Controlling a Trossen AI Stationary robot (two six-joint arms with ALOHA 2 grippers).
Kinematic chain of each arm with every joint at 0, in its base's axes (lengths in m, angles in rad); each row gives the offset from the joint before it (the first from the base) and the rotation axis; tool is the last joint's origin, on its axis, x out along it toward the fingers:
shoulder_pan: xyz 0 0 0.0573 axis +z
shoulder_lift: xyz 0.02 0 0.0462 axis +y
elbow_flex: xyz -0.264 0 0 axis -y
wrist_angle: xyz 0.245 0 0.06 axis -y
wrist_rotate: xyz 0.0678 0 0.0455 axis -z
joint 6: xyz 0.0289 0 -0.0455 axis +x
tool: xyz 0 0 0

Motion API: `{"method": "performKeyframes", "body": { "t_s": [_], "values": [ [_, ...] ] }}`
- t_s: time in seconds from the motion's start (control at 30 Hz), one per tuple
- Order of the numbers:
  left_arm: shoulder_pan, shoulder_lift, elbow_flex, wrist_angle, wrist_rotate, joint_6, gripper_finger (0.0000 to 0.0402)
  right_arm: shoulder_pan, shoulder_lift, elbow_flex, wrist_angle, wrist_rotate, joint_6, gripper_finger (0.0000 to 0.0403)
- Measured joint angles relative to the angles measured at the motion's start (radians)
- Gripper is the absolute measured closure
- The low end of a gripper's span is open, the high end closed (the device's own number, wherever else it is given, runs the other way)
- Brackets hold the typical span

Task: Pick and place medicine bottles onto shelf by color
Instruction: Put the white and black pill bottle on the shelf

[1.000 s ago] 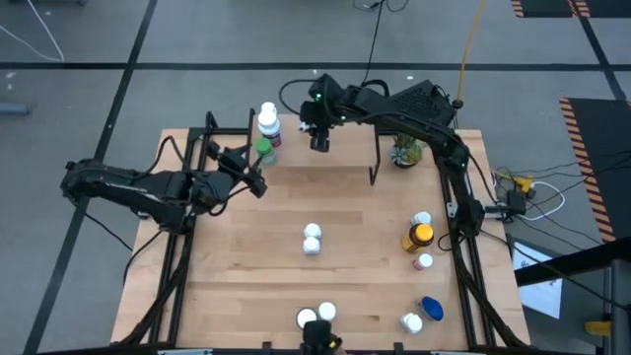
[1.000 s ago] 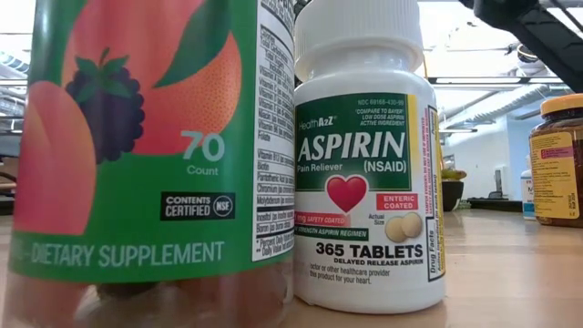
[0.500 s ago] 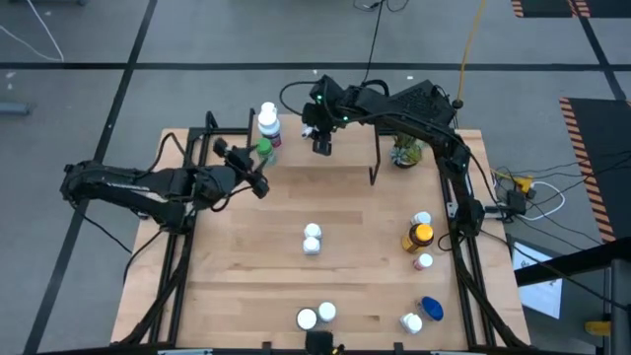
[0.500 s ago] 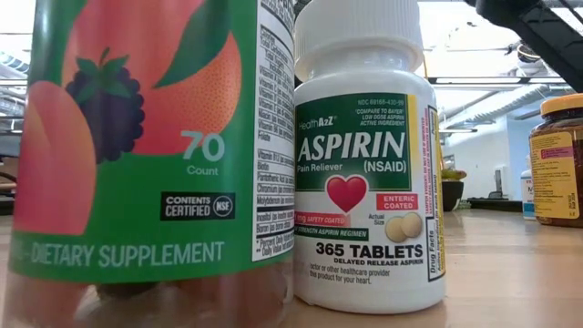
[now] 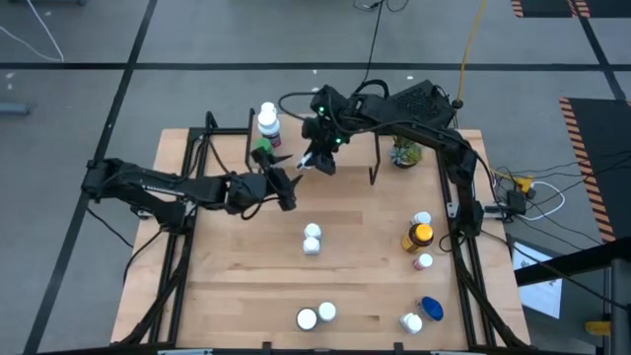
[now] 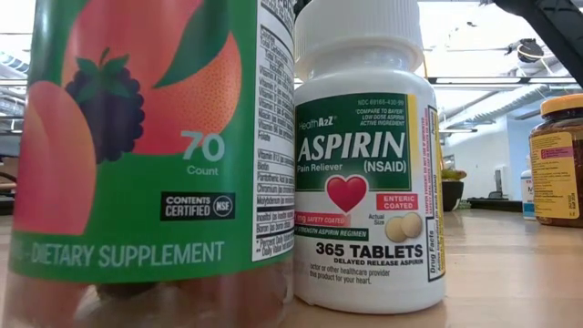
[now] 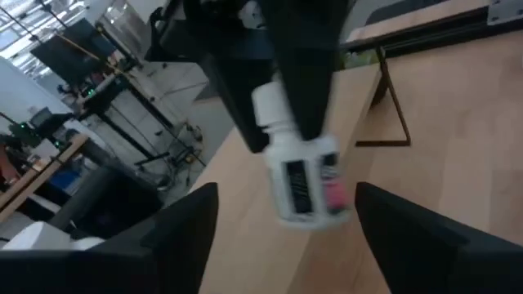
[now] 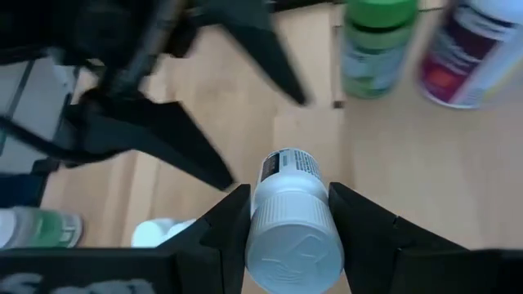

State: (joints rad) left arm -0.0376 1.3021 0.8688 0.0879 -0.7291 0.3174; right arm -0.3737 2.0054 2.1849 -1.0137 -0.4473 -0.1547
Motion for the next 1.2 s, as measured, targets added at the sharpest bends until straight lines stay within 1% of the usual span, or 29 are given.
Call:
{"method": "performKeyframes", "body": {
  "t_s": [0.07,0.13,0.27,0.4,0.63,0.67,0.7,0.83,0.93,1.03,1.13,1.2],
  "values": [
    [0.003,0.004,0.000,0.021,0.030,0.002,0.0096,0.019,-0.006,0.000,-0.015,0.000,-0.027,0.0261],
    [0.005,0.005,0.000,0.019,0.095,-0.006,0.0092,0.038,-0.008,0.000,-0.006,0.000,-0.044,0.0261],
    [0.007,0.005,0.000,0.020,0.171,-0.021,0.0101,0.069,-0.013,0.000,0.000,0.002,-0.073,0.0261],
    [0.010,0.006,0.000,0.019,0.180,-0.033,0.0136,0.089,-0.021,0.000,0.022,0.005,-0.079,0.0261],
    [0.010,0.005,0.000,0.026,0.182,-0.070,0.0234,0.094,-0.039,0.000,0.029,0.011,-0.101,0.0261],
    [0.010,0.003,0.000,0.028,0.180,-0.073,0.0246,0.094,-0.041,0.000,0.030,0.014,-0.110,0.0259],
    [0.010,-0.004,0.000,0.028,0.181,-0.072,0.0249,0.094,-0.044,0.000,0.029,0.014,-0.126,0.0256],
    [0.008,-0.032,0.000,0.022,0.209,-0.094,0.0249,0.109,-0.063,-0.008,0.005,0.009,-0.276,0.0228],
    [0.004,-0.071,0.000,0.008,0.295,-0.118,0.0249,0.125,-0.098,-0.042,0.007,0.004,-0.330,0.0196],
    [0.002,-0.097,0.000,0.025,0.368,-0.127,0.0249,0.136,-0.152,-0.085,0.056,0.026,-0.328,0.0167],
    [0.002,-0.101,0.000,0.042,0.402,-0.162,0.0249,0.134,-0.241,-0.175,0.115,0.008,-0.307,0.0147],
    [0.002,-0.101,0.000,0.052,0.420,-0.177,0.0249,0.133,-0.323,-0.290,0.225,-0.015,-0.299,0.0141]
  ]
}}
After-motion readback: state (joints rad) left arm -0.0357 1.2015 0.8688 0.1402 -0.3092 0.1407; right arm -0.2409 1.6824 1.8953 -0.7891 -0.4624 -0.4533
